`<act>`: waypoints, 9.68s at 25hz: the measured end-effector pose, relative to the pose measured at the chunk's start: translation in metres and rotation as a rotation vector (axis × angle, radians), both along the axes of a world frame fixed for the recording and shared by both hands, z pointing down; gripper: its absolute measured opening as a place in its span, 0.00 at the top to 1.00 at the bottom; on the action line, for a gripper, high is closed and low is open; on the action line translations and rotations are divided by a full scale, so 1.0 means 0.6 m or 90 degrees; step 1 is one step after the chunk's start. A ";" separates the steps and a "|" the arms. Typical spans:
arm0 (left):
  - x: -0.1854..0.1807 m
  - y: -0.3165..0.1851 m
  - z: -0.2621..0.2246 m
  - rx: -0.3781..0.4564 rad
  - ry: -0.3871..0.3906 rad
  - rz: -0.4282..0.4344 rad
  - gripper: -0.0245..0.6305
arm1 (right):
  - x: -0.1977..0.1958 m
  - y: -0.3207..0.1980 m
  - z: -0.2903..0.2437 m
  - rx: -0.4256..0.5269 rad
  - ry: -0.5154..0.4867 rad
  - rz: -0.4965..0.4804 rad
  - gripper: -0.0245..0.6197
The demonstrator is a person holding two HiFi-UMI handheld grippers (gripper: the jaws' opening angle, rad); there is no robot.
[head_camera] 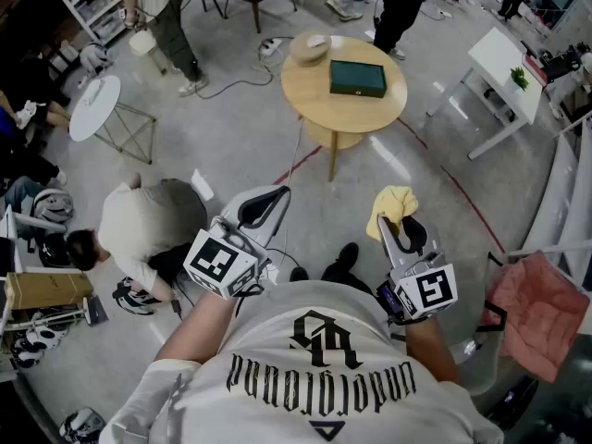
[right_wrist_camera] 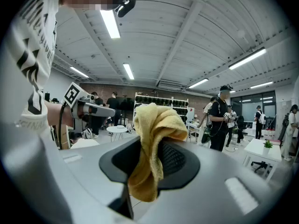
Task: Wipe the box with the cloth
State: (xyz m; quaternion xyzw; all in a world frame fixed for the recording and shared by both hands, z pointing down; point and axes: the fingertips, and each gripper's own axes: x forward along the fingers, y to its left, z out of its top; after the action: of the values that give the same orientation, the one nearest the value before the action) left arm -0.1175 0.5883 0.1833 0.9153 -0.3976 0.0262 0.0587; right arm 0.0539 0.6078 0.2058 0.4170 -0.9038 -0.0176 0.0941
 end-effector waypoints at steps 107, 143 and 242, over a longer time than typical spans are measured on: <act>0.105 -1.078 0.381 -0.349 0.006 -0.020 0.81 | 0.146 -1.100 0.290 -0.282 0.040 -0.005 0.78; 0.112 -1.120 0.816 -0.719 0.160 0.017 0.60 | 0.133 -1.242 0.703 -0.500 0.224 -0.001 0.78; 0.123 -1.114 0.807 -0.721 0.154 0.039 0.60 | -0.016 -1.081 0.693 -0.495 0.250 -0.124 0.79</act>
State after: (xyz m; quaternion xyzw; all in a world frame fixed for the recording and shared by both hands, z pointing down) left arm -0.0437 -0.0804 0.6677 0.7486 -0.2854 0.1322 0.5837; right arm 0.0443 -0.0409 0.6218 0.2523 -0.8434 0.2356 0.4118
